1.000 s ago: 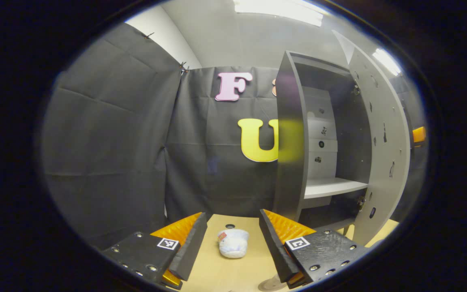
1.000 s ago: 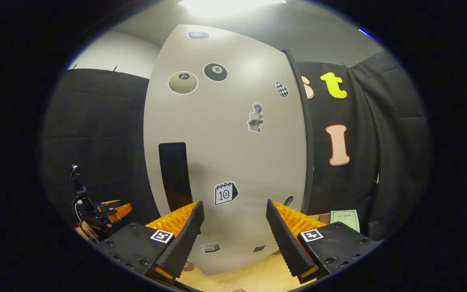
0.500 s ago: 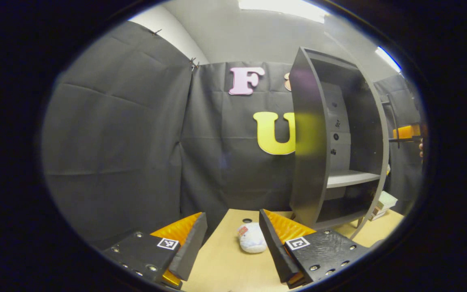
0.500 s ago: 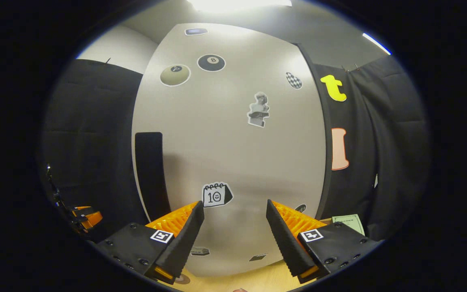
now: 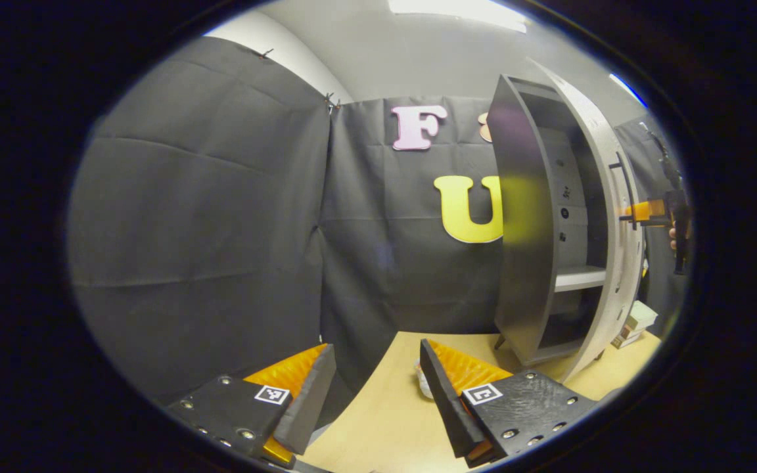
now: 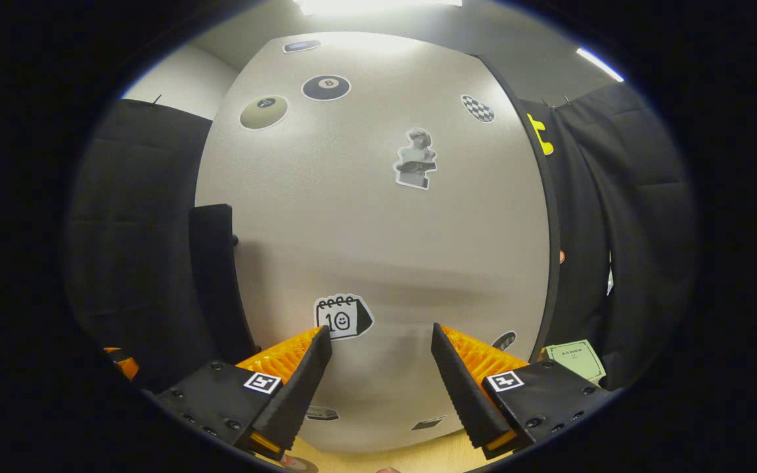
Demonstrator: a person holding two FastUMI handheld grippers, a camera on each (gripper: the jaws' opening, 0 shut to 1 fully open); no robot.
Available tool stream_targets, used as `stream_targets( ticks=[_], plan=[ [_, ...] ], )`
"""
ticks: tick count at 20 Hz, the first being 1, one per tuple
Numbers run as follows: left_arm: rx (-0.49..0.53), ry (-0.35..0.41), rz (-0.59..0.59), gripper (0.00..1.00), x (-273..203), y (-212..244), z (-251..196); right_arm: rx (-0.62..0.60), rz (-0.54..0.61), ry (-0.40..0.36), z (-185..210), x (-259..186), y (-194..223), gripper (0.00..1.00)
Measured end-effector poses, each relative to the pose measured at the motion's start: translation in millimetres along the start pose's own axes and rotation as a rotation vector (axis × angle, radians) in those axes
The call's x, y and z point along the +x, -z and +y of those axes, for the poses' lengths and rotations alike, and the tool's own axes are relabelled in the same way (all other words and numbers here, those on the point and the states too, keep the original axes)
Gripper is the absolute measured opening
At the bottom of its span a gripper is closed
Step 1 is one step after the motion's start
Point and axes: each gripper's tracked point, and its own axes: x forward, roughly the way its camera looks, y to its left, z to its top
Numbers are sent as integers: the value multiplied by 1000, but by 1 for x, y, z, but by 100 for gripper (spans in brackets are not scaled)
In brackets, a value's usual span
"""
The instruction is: Open the cabinet door with the right hand, grasp the bottle in the cabinet with the left hand and place it on the coaster, then close the cabinet door with the right hand.
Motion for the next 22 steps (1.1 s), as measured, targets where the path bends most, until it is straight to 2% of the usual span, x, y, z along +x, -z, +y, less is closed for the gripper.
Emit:
stream_targets(
  ticks=[6, 8, 12, 17, 22],
  plan=[
    [4, -65, 10, 78, -13, -3, 10, 21, -9, -12, 7, 28, 4, 98],
    [-1, -82, 10, 82, -16, -5, 12, 29, -13, -14, 5, 42, 3, 98],
    [-7, -87, 13, 82, -17, -6, 12, 33, -14, -14, 3, 59, 9, 98],
    [-8, -66, 3, 80, -14, -5, 9, 14, -25, -27, -1, 57, 6, 98],
    [3, -40, -5, 81, -13, -6, 8, 26, -56, -60, -16, 20, -9, 98]
  ],
)
